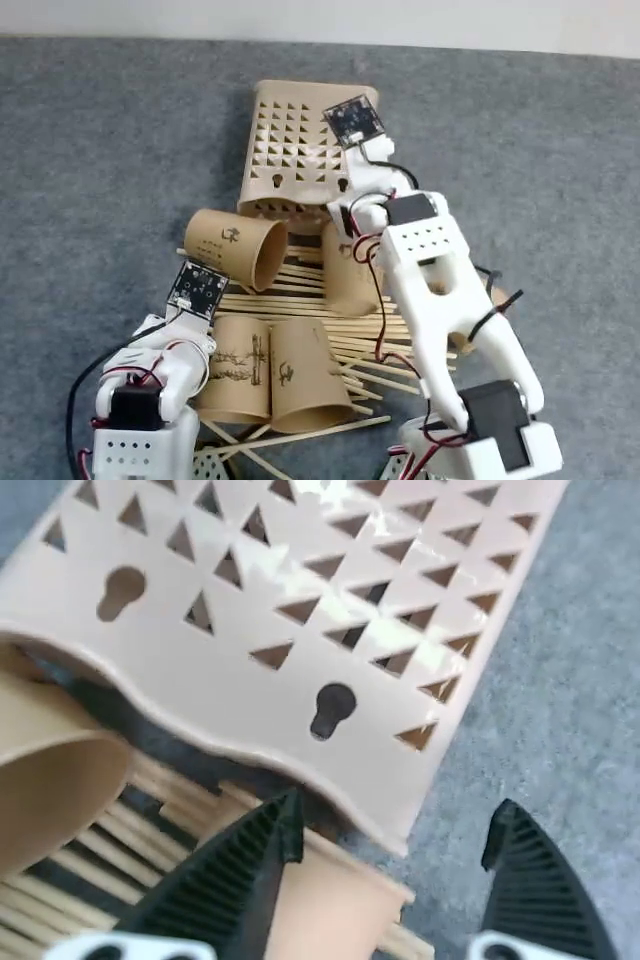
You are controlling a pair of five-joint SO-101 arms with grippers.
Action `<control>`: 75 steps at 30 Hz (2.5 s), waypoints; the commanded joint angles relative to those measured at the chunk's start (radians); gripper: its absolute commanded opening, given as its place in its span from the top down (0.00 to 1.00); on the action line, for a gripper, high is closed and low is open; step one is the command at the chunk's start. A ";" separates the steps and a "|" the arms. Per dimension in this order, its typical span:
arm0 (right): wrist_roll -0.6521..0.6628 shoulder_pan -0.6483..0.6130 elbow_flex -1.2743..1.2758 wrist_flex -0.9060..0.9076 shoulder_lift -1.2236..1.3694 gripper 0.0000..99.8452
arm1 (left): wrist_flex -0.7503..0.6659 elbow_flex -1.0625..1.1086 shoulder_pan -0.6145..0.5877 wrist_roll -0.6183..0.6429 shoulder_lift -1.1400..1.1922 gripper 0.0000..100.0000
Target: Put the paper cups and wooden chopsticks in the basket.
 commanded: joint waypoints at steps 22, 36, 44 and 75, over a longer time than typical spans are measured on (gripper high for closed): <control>0.003 0.048 0.005 -0.274 0.107 0.93 | -0.017 -0.031 -0.015 -0.005 -0.004 1.00; -0.109 0.104 -0.005 -0.265 0.091 0.99 | -0.017 -0.031 -0.015 -0.005 -0.004 1.00; -0.109 0.102 -0.005 -0.102 -0.153 0.99 | -0.017 -0.031 -0.015 -0.005 -0.004 1.00; -0.287 0.130 -0.352 0.506 -0.444 0.99 | -0.018 -0.031 -0.015 -0.005 -0.004 1.00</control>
